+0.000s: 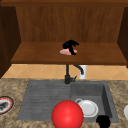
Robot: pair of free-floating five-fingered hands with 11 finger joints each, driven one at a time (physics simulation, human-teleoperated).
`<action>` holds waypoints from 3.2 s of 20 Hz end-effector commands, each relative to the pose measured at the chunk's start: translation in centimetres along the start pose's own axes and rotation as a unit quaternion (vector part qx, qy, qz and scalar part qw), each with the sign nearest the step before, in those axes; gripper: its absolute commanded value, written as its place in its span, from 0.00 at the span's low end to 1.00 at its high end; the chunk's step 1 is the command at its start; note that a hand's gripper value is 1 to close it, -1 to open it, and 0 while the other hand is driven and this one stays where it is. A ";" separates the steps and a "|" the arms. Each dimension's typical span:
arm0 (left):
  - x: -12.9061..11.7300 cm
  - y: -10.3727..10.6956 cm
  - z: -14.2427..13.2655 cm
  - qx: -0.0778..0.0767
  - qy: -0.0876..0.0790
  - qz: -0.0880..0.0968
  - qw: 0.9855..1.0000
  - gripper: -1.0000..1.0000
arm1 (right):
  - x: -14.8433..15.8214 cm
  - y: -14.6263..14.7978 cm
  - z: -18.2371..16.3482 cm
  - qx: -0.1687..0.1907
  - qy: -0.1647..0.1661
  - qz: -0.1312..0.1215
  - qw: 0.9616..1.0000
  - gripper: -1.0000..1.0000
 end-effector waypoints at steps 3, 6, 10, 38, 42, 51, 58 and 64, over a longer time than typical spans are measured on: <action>-0.2 0.0 -0.4 -0.012 -0.055 -0.001 0.998 0.00 | 0.0 0.0 0.0 0.000 0.000 0.000 1.000 0.50; -0.3 0.9 -1.1 -0.015 -0.048 0.007 0.999 0.00 | 0.0 0.0 0.0 0.000 0.000 0.000 1.000 0.50; -0.4 2.5 -2.3 -0.025 -0.029 0.017 0.999 0.00 | 0.0 0.0 0.0 0.000 0.000 0.000 1.000 0.50; 2.8 2.4 -1.0 -0.108 0.020 0.022 0.994 0.00 | 0.0 0.0 0.0 0.000 0.000 0.000 1.000 0.50; 2.7 0.9 -0.3 -0.095 0.011 0.055 0.994 0.00 | 0.0 0.0 0.0 0.000 0.000 0.000 1.000 0.50; 3.4 0.6 -0.1 -0.097 0.011 0.006 0.995 0.00 | 0.0 0.0 0.0 0.000 0.000 0.000 1.000 0.50; 3.5 0.7 -0.3 -0.086 -0.002 0.007 0.996 0.00 | 0.0 0.0 0.0 0.000 0.000 0.000 1.000 0.50; 5.5 1.1 2.5 -0.080 -0.006 0.018 0.997 1.00 | 0.0 0.0 0.0 0.000 0.000 0.000 1.000 0.50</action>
